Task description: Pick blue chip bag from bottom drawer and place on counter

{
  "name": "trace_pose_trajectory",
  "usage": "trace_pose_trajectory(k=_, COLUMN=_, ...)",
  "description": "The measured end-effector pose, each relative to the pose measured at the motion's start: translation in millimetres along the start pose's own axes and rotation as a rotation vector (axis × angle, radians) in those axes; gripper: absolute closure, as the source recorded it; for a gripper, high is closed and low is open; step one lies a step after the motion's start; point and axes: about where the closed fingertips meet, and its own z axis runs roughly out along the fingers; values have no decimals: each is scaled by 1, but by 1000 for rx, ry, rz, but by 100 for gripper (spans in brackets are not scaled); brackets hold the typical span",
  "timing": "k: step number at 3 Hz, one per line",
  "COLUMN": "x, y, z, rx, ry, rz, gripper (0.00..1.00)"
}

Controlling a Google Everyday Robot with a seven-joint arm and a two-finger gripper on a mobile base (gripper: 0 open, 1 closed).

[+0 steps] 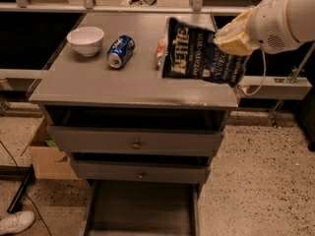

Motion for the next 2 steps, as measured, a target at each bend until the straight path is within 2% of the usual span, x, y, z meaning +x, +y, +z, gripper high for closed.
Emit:
trace_pose_trajectory(k=1, x=0, y=0, z=0, rx=0, ry=0, rz=0, gripper=100)
trace_pose_trajectory(k=2, x=5, y=-2, z=27, rx=-90, ry=-49, rz=37, gripper=100)
